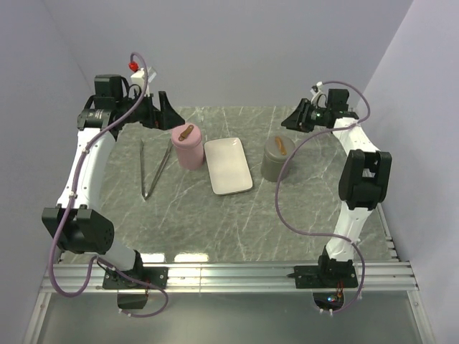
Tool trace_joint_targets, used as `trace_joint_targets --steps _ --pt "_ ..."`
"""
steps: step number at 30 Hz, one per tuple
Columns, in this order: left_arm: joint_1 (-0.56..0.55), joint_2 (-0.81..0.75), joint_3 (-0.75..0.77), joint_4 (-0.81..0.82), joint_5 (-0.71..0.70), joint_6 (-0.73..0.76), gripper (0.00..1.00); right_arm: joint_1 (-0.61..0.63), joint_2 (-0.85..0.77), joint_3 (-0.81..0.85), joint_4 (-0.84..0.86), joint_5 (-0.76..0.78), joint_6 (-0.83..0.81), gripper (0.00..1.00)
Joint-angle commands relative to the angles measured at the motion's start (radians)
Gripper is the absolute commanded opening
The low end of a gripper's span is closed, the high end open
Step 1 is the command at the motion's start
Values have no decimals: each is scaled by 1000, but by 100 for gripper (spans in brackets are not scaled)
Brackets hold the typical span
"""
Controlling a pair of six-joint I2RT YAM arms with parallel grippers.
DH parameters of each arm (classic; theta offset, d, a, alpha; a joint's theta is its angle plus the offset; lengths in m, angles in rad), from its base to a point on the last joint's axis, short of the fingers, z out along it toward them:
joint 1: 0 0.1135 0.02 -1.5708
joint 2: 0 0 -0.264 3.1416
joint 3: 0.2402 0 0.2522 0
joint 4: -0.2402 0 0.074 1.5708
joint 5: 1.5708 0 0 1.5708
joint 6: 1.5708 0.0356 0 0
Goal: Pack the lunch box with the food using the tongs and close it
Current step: Move the packing box to the center of the board.
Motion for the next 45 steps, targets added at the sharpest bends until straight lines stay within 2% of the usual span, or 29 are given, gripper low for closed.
trace_joint_targets --steps 1,7,15,25,29,40,45 --pt "34 -3 -26 63 103 -57 99 8 21 -31 116 -119 101 45" --pt "77 -17 -75 113 109 -91 99 7 48 -161 223 -174 198 43" --pt "134 -29 -138 181 148 -124 99 13 -8 -368 275 -225 200 39" --pt "179 -9 -170 230 141 -108 99 103 -86 -537 165 -245 65 38" --pt "209 87 -123 230 181 -109 99 128 -101 -563 125 -249 42 37" --pt "229 477 147 330 313 -223 77 181 -175 -635 88 -222 -7 37" --pt "228 637 181 500 328 -377 71 217 -207 -644 42 -203 -57 37"
